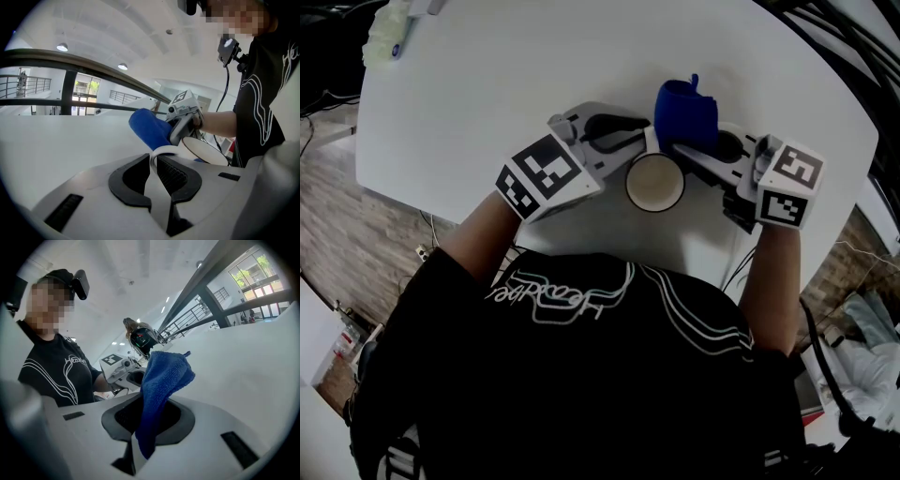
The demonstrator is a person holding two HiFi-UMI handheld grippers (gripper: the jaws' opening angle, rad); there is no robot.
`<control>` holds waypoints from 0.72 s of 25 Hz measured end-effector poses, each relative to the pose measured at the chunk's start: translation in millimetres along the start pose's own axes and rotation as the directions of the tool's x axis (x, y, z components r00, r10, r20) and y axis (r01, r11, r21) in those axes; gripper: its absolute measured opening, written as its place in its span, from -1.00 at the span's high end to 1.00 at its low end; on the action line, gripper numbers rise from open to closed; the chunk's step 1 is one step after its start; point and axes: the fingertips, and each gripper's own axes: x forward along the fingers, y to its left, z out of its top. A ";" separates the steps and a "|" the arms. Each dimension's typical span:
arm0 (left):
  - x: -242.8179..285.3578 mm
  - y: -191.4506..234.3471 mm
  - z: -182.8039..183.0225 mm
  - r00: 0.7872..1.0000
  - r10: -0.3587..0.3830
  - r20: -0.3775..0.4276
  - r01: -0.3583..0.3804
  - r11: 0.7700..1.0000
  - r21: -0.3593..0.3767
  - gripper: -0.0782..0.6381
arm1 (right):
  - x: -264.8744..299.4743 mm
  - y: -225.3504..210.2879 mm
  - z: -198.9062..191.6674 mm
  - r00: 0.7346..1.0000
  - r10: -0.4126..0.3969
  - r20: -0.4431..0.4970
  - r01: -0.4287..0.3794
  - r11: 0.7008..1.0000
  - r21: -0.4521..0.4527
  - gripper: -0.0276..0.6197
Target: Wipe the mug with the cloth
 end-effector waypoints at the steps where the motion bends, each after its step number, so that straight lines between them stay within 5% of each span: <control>1: -0.3 -0.3 0.3 1.000 0.003 0.000 -0.003 1.000 0.000 0.63 | 1.4 -1.9 -2.7 1.000 -0.013 -0.013 0.013 1.000 0.006 0.76; 8: 1.5 2.4 -0.8 1.000 0.021 -0.010 -0.021 1.000 0.001 0.65 | 2.5 -12.1 -11.0 0.991 -0.121 -0.055 0.120 0.993 -0.013 0.76; 18: -1.2 1.0 -2.0 0.998 0.055 -0.028 -0.055 0.998 0.018 0.66 | -55.4 6.5 -1.8 0.959 -0.234 0.158 0.221 0.971 0.092 0.76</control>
